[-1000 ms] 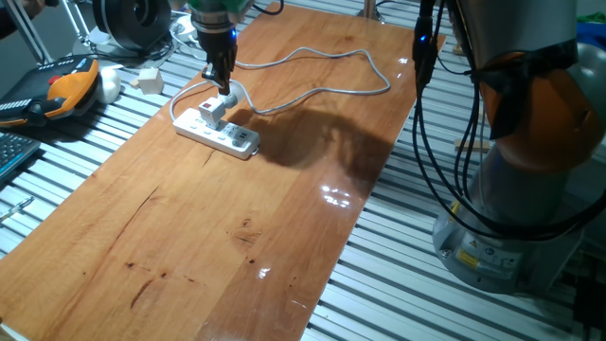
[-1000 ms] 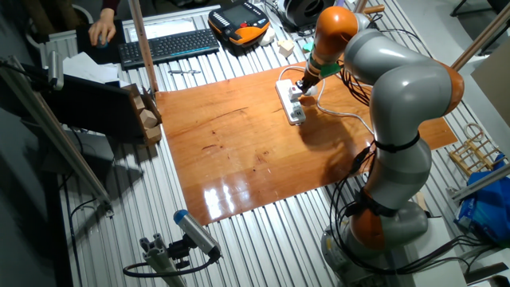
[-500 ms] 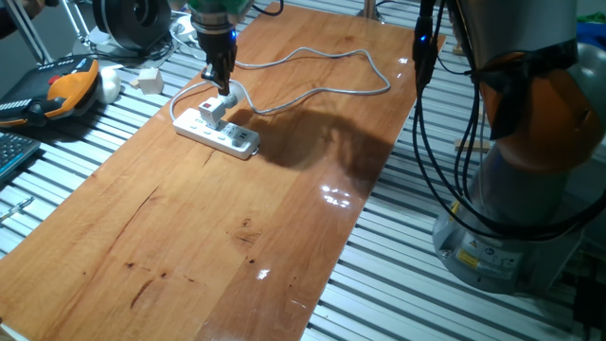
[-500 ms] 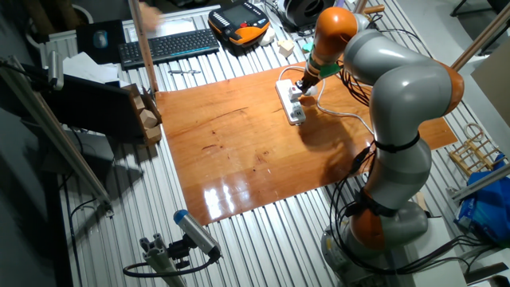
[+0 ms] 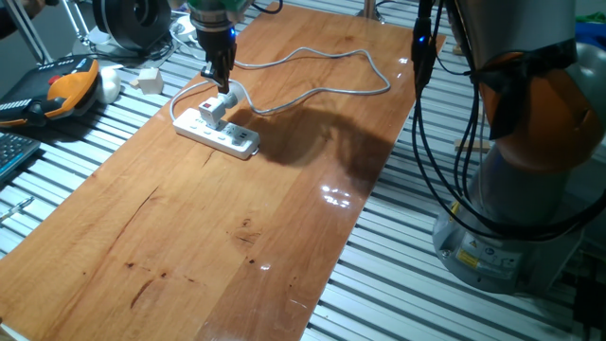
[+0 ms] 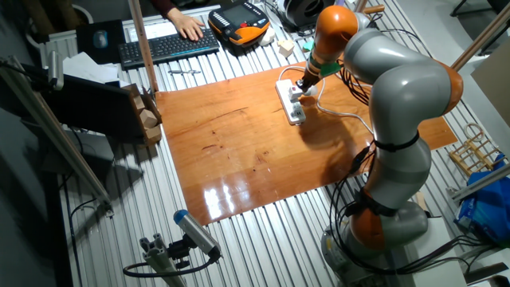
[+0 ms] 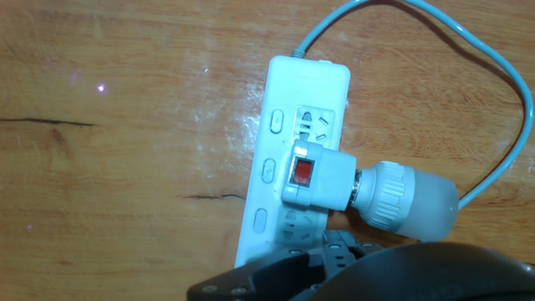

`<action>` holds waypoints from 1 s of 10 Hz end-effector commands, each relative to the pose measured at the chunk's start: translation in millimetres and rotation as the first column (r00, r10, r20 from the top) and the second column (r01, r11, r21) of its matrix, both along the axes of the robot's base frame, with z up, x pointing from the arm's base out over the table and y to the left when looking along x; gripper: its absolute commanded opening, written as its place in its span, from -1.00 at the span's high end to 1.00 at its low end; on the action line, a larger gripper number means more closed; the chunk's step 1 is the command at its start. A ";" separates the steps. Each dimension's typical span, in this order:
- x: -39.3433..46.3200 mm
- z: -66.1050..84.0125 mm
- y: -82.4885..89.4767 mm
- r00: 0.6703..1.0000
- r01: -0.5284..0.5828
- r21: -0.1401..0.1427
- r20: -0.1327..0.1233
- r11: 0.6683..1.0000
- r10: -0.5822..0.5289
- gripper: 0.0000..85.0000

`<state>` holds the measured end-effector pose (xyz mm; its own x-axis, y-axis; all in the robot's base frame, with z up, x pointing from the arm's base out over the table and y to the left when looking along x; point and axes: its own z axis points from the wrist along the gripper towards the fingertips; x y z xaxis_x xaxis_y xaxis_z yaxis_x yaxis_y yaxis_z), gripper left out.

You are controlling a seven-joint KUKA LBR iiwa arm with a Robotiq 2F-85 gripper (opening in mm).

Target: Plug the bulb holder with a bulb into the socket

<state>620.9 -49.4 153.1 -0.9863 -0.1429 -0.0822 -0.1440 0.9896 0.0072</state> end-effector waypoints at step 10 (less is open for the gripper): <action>-0.6 0.1 -0.5 1.000 -0.001 -0.002 0.001 1.000 0.001 1.00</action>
